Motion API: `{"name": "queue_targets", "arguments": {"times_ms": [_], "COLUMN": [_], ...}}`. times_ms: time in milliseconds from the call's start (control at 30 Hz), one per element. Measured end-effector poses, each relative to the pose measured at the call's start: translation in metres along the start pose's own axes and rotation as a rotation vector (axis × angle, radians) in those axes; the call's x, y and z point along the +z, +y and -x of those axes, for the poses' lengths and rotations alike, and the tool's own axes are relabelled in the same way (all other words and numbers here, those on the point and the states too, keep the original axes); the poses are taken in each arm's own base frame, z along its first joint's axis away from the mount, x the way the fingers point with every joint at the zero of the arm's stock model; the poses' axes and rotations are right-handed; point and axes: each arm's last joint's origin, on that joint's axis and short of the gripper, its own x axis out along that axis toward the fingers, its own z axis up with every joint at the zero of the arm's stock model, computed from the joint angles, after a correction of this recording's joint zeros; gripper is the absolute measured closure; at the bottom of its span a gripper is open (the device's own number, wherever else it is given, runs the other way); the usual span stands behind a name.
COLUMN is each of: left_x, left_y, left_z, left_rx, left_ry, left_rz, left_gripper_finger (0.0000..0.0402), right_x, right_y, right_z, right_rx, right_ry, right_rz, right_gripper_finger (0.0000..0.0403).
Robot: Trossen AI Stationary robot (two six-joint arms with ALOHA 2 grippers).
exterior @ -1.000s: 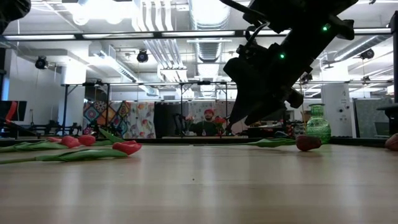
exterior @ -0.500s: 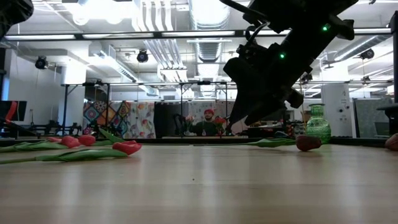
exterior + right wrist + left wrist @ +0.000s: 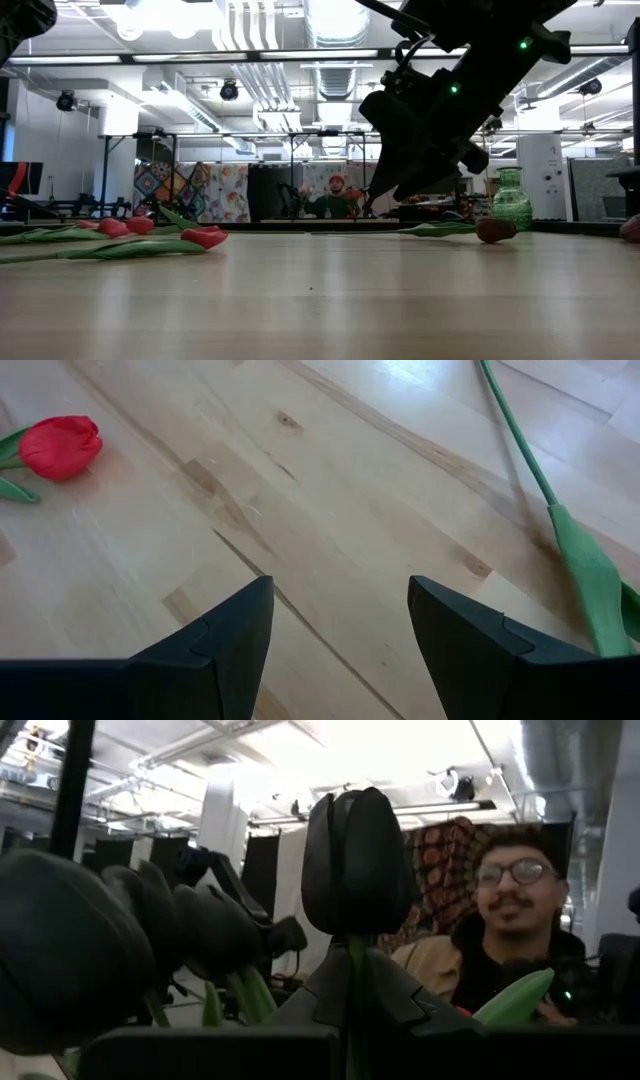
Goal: Sort flowers into vase by color
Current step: Put the black tulip into the left blue vase
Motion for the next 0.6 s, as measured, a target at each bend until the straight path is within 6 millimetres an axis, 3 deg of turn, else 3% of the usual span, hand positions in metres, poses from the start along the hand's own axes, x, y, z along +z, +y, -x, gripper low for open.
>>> {"name": "queue_targets", "arguments": {"times_ms": [367, 600], "left_x": [-0.0030, -0.0029], "left_y": [-0.0044, -0.0020], "left_z": [0.0040, 0.0064], "left_rx": [-0.027, 0.000], "left_ry": [0.065, 0.111], "left_rz": [0.002, -0.026], "left_gripper_finger": [0.0400, 0.0346], "right_x": [0.0004, 0.0007], "right_y": [0.0000, 0.0004], "right_z": [0.0000, 0.0000], "right_rx": [-0.004, -0.001], "right_ry": [-0.008, -0.012], "right_rz": [-0.017, -0.011], "right_gripper_finger": [0.0179, 0.0179]}}
